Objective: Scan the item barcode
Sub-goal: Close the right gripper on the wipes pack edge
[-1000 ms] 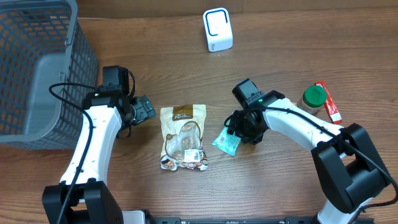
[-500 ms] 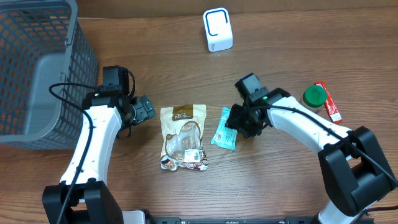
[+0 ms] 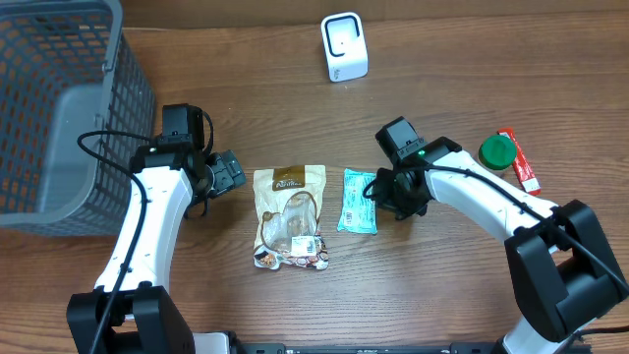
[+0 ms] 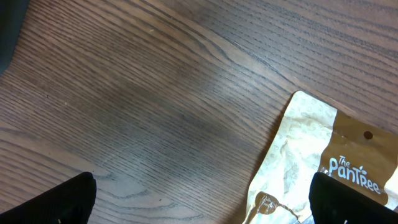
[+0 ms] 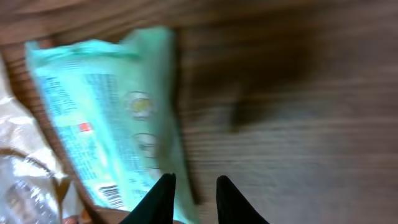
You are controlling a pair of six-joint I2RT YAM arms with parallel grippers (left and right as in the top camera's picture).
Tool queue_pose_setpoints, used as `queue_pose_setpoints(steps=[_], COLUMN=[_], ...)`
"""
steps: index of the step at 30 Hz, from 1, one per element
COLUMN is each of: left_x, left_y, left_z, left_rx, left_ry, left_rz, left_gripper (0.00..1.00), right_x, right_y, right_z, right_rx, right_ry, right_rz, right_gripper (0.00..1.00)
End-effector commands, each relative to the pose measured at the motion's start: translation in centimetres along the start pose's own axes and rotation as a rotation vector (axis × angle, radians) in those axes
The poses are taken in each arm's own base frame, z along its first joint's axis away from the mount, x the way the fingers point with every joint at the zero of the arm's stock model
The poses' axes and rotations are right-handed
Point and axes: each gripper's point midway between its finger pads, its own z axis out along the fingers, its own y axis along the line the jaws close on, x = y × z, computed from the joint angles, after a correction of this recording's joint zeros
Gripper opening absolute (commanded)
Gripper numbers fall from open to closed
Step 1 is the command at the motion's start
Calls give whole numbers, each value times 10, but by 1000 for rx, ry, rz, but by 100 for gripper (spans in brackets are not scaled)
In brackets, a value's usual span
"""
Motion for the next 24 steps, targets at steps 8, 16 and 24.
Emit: queue_pose_setpoints(steps=[8,16,24], left_x=[-6,-6,-6], left_y=[0,0,0], left_z=[-4,-4,-4], left_rx=[-3,-3,-3], left_ry=[-20,-20,-20], left_rz=[8,8,8], left_gripper=[100,100,100], right_x=[56,60,13], right_y=[43,41,52], right_z=[22,-4,-63], right_rx=[-83,-67,-209], right_ry=[11,72,8], right_rz=[-16,-113,-300], right_gripper=[24,22,58])
